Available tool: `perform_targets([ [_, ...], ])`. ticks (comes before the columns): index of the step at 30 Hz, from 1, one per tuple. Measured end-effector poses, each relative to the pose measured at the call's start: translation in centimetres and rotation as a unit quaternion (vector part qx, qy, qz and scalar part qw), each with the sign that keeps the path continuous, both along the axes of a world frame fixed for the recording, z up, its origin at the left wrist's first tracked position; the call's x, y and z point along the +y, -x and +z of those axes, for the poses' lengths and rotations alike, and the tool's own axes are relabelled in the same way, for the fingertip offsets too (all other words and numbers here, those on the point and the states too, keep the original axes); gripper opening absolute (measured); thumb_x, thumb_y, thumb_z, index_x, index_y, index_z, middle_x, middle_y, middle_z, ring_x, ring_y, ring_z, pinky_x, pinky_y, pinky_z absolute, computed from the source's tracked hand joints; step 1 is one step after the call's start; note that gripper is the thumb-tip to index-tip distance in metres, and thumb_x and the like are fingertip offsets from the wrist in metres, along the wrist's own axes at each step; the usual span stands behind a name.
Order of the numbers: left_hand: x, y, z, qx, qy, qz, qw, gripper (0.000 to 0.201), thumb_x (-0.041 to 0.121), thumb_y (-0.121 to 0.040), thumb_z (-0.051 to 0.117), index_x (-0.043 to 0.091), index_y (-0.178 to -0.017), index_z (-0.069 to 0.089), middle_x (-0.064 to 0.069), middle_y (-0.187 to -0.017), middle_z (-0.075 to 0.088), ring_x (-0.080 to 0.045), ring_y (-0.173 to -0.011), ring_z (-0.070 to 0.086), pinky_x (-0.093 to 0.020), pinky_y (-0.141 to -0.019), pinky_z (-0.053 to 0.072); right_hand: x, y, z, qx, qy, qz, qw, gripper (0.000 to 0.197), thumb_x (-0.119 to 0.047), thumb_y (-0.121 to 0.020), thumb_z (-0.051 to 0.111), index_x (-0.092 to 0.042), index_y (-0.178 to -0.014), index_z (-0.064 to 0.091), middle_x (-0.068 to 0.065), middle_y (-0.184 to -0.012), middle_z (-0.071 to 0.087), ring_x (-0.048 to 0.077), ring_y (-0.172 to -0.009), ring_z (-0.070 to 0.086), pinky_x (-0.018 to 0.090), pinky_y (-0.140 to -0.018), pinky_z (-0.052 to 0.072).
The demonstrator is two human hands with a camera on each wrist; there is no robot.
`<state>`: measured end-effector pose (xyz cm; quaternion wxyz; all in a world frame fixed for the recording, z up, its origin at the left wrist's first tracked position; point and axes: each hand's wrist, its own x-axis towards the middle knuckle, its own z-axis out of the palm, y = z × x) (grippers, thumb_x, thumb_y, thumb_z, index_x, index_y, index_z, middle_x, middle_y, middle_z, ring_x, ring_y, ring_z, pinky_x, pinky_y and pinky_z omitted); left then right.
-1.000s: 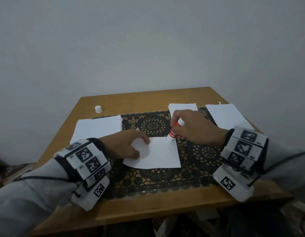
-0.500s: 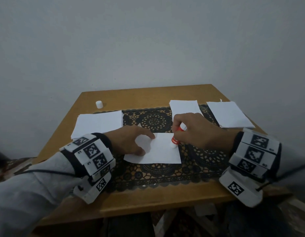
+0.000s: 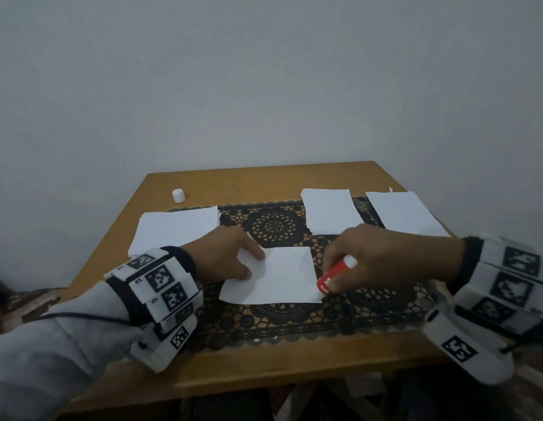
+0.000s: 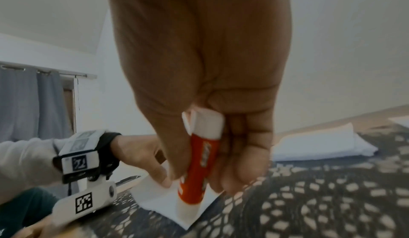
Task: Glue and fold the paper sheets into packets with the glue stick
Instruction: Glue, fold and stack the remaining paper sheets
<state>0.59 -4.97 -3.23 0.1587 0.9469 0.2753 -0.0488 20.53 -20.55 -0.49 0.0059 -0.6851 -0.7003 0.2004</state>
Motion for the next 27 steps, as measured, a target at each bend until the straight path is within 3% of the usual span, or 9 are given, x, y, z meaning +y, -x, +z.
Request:
perform_targets([
  [3,-0.2,0.1,-0.2,-0.003,-0.003,-0.001,1.000,0.041,0.024,-0.081,0.071,0.028,-0.121,0.062,0.008,-0.130,0.056,-0.012,-0.111,0.050,-0.021,-0.091,0.037,0.0,-0.8,0.9,-0.065,0.044,0.028,0.997,0.022,-0.036,-0.092,0.062,-0.029,-0.113,0.066,-0.013,-0.104,0.064,0.005,-0.091,0.054,0.019,-0.076,0.041],
  [6,-0.3,0.0,-0.4,0.003,-0.005,0.011,1.000,0.040,0.025,-0.080,0.073,0.028,-0.118,0.060,0.006,-0.129,0.056,-0.016,-0.115,0.049,-0.027,-0.096,0.040,0.2,-2.3,2.1,-0.050,0.044,0.022,0.998,0.010,-0.030,-0.095,0.059,-0.035,-0.103,0.059,-0.015,-0.100,0.059,0.006,-0.090,0.052,0.021,-0.077,0.041],
  [8,-0.3,-0.1,-0.5,0.004,-0.002,0.013,1.000,0.040,0.025,-0.080,0.073,0.028,-0.118,0.060,0.006,-0.128,0.056,-0.017,-0.114,0.049,-0.028,-0.095,0.041,0.6,-3.6,2.7,0.026,0.003,-0.009,1.000,0.008,-0.024,-0.095,0.060,-0.030,-0.098,0.056,-0.010,-0.092,0.065,0.009,-0.086,0.059,0.027,-0.076,0.044],
  [11,-0.1,-0.2,-0.5,0.004,0.011,0.015,1.000,0.040,0.024,-0.080,0.073,0.027,-0.118,0.058,0.006,-0.128,0.055,-0.016,-0.111,0.049,-0.025,-0.089,0.039,2.5,-4.5,2.4,0.165,-0.086,-0.094,0.978,0.010,-0.023,-0.097,0.056,-0.014,-0.100,0.052,-0.001,-0.092,0.075,0.017,-0.089,0.068,0.041,-0.079,0.051],
  [13,-0.1,-0.3,-0.5,0.003,0.021,0.014,1.000,0.040,0.023,-0.080,0.073,0.027,-0.117,0.058,0.007,-0.127,0.053,-0.013,-0.108,0.047,-0.023,-0.085,0.036,4.3,-4.5,1.9,0.204,-0.155,-0.133,0.958,0.014,-0.027,-0.095,0.060,-0.016,-0.097,0.052,0.000,-0.093,0.074,0.017,-0.089,0.069,0.039,-0.079,0.055],
  [16,-0.1,-0.3,-0.4,0.009,0.020,0.016,1.000,0.041,0.024,-0.080,0.073,0.029,-0.117,0.057,0.008,-0.115,0.049,-0.012,-0.103,0.044,-0.023,-0.082,0.035,8.2,-4.4,1.2,0.169,-0.252,-0.157,0.940,0.020,-0.031,-0.087,0.071,-0.018,-0.093,0.057,-0.005,-0.084,0.064,0.009,-0.072,0.059,0.026,-0.069,0.049],
  [19,0.0,-0.3,-0.4,0.009,0.016,0.019,1.000,0.042,0.027,-0.078,0.074,0.032,-0.116,0.056,0.007,-0.108,0.042,-0.014,-0.100,0.046,-0.023,-0.078,0.035,12.5,-4.7,0.3,0.154,-0.286,-0.192,0.926,0.028,-0.029,-0.078,0.079,-0.014,-0.094,0.062,0.000,-0.085,0.063,0.017,-0.075,0.058,0.034,-0.074,0.050],
  [24,0.5,-0.3,-0.5,0.010,0.026,0.017,0.999,0.044,0.030,-0.079,0.075,0.034,-0.118,0.055,0.008,-0.111,0.037,-0.013,-0.102,0.042,-0.020,-0.080,0.035,18.0,-5.0,-1.8,0.083,-0.263,-0.223,0.935,0.029,-0.023,-0.069,0.083,-0.008,-0.087,0.067,0.003,-0.087,0.064,0.022,-0.082,0.060,0.027,-0.065,0.041],
  [27,0.7,-0.3,-0.6,0.013,0.015,0.010,1.000,0.045,0.033,-0.079,0.074,0.037,-0.119,0.055,0.006,-0.113,0.036,-0.015,-0.106,0.041,-0.025,-0.088,0.040,19.6,-5.4,-2.9,0.081,-0.260,-0.245,0.931,0.028,-0.021,-0.069,0.082,-0.005,-0.087,0.068,0.006,-0.087,0.065,0.022,-0.079,0.058,0.027,-0.064,0.040],
])
